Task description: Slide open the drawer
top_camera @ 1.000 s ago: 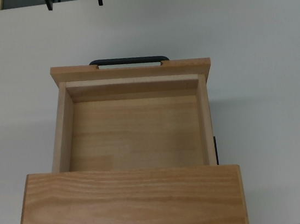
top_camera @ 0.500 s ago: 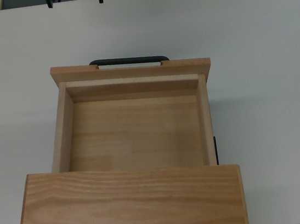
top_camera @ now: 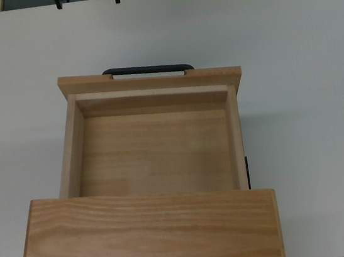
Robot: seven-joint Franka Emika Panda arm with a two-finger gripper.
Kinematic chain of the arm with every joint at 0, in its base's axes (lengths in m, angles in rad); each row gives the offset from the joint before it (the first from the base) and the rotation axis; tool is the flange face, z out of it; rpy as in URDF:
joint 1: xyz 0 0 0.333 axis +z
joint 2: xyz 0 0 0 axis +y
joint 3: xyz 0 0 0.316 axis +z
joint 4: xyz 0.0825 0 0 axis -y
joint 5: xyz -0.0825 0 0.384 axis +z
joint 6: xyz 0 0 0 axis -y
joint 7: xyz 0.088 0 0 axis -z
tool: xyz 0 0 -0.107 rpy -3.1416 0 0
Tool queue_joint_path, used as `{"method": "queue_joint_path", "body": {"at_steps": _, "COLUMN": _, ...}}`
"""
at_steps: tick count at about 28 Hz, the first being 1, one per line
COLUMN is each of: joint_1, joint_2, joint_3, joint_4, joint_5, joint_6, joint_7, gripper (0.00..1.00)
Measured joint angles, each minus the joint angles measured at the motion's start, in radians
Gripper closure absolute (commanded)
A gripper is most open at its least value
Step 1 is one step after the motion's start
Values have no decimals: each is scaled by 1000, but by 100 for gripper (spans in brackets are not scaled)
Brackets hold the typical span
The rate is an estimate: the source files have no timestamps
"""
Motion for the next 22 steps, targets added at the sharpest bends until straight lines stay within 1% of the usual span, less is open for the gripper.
{"method": "queue_joint_path", "body": {"at_steps": 7, "joint_1": 1, "joint_2": 0, "joint_3": 0, "joint_4": 0, "joint_5": 0, "joint_6": 0, "joint_7": 0, "gripper": 0}}
{"method": "queue_joint_path", "body": {"at_steps": 10, "joint_1": 16, "joint_2": 0, "joint_3": -7, "joint_4": -1, "joint_5": 0, "joint_6": 0, "joint_7": 0, "gripper": 0}}
{"method": "queue_joint_path", "body": {"at_steps": 12, "joint_1": 47, "joint_2": 0, "joint_3": -34, "joint_4": -1, "joint_5": 0, "joint_6": 0, "joint_7": 0, "gripper": 0}}
{"method": "queue_joint_path", "body": {"at_steps": 14, "joint_1": 89, "joint_2": 0, "joint_3": -76, "joint_4": -1, "joint_5": 0, "joint_6": 0, "joint_7": 0, "gripper": 0}}
{"method": "queue_joint_path", "body": {"at_steps": 16, "joint_1": 109, "joint_2": 0, "joint_3": -96, "joint_4": -1, "joint_5": 0, "joint_6": 0, "joint_7": 0, "gripper": 0}}
{"method": "queue_joint_path", "body": {"at_steps": 18, "joint_1": 118, "joint_2": 0, "joint_3": -105, "joint_4": -1, "joint_5": 0, "joint_6": 0, "joint_7": 0, "gripper": 0}}
{"method": "queue_joint_path", "body": {"at_steps": 22, "joint_1": 120, "joint_2": 0, "joint_3": -106, "joint_4": -1, "joint_5": 0, "joint_6": 0, "joint_7": 0, "gripper": 0}}
